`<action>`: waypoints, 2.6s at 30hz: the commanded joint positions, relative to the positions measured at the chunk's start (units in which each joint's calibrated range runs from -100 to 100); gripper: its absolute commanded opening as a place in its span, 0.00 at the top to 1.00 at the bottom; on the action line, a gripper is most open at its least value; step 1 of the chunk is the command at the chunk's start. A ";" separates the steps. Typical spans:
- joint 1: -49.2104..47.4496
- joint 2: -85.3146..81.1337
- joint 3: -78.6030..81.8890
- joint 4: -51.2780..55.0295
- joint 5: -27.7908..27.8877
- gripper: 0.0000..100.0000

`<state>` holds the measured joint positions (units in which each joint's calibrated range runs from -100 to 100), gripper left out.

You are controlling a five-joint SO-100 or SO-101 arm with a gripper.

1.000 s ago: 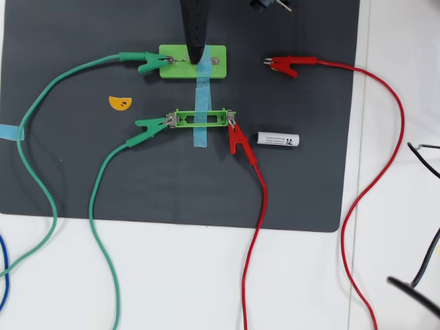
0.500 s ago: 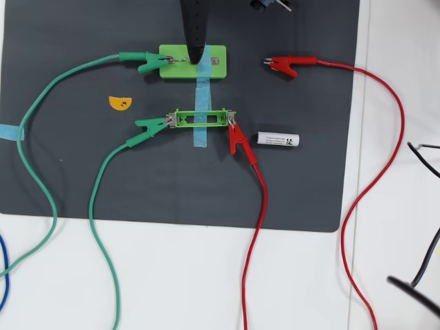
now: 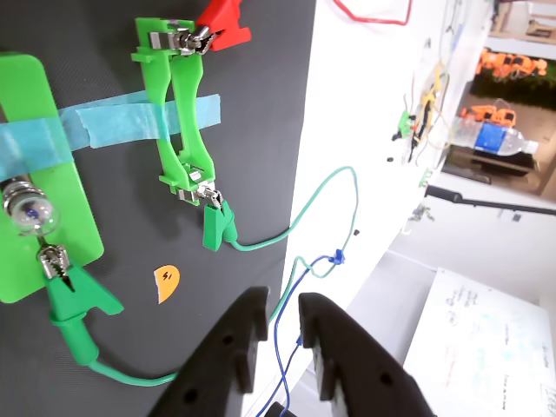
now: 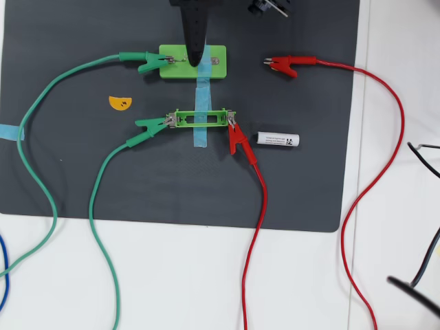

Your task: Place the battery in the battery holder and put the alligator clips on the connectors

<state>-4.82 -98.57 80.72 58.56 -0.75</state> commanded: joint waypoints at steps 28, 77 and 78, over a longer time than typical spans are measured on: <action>-0.89 -0.58 -0.81 0.19 -0.01 0.99; -39.15 85.51 -62.82 6.29 -12.56 0.86; -39.15 86.19 -64.05 7.58 -12.61 0.86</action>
<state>-43.67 -13.90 21.72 62.85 -13.10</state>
